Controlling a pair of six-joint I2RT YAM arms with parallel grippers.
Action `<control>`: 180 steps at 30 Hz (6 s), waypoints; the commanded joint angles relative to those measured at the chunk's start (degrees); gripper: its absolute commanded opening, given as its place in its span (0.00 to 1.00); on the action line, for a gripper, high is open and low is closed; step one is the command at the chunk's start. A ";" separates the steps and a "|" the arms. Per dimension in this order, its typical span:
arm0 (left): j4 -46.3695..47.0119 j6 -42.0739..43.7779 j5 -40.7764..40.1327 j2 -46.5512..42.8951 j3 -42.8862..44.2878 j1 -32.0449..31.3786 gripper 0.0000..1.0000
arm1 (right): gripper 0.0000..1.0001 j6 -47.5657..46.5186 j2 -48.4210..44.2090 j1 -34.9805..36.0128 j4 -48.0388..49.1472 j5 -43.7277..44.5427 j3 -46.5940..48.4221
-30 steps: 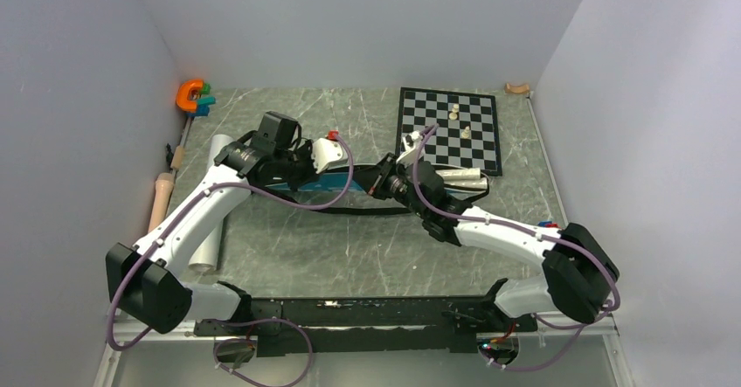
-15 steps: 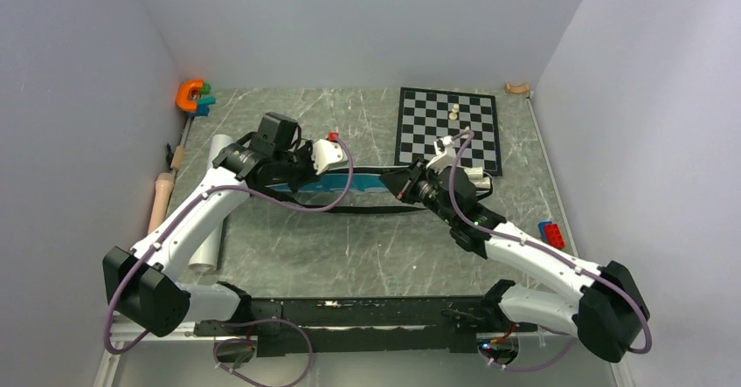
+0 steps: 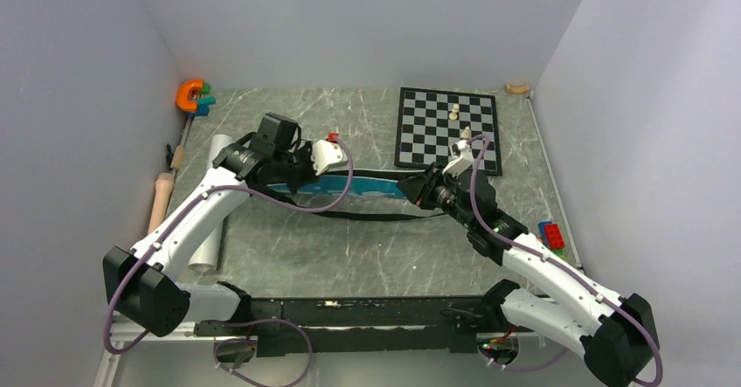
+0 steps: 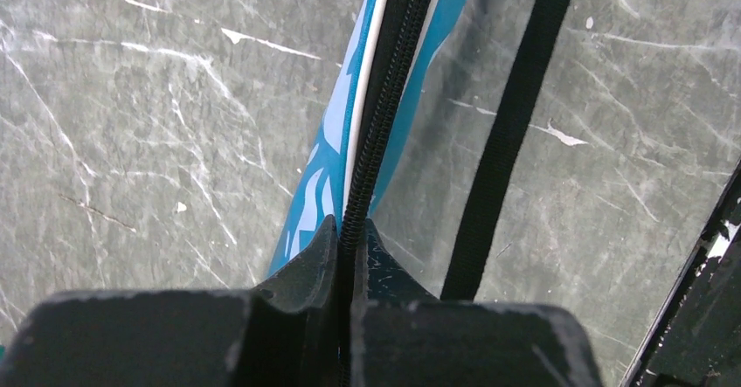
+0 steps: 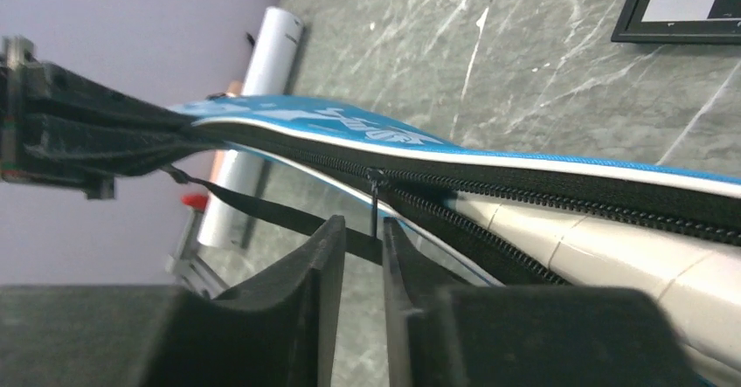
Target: Pack up the badminton gear
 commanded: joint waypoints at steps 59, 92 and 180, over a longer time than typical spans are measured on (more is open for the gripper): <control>3.02 -3.16 2.53 -1.18 7.42 4.26 0.00 | 0.00 -5.91 1.73 -22.30 -45.30 17.52 35.11; 6.10 -6.80 5.44 0.23 7.21 6.88 0.00 | 0.00 -6.15 4.76 -41.68 -33.82 -14.48 23.07; 4.69 -7.23 8.42 -0.52 7.42 3.50 0.00 | 0.61 12.77 10.02 -14.45 3.41 -26.27 11.37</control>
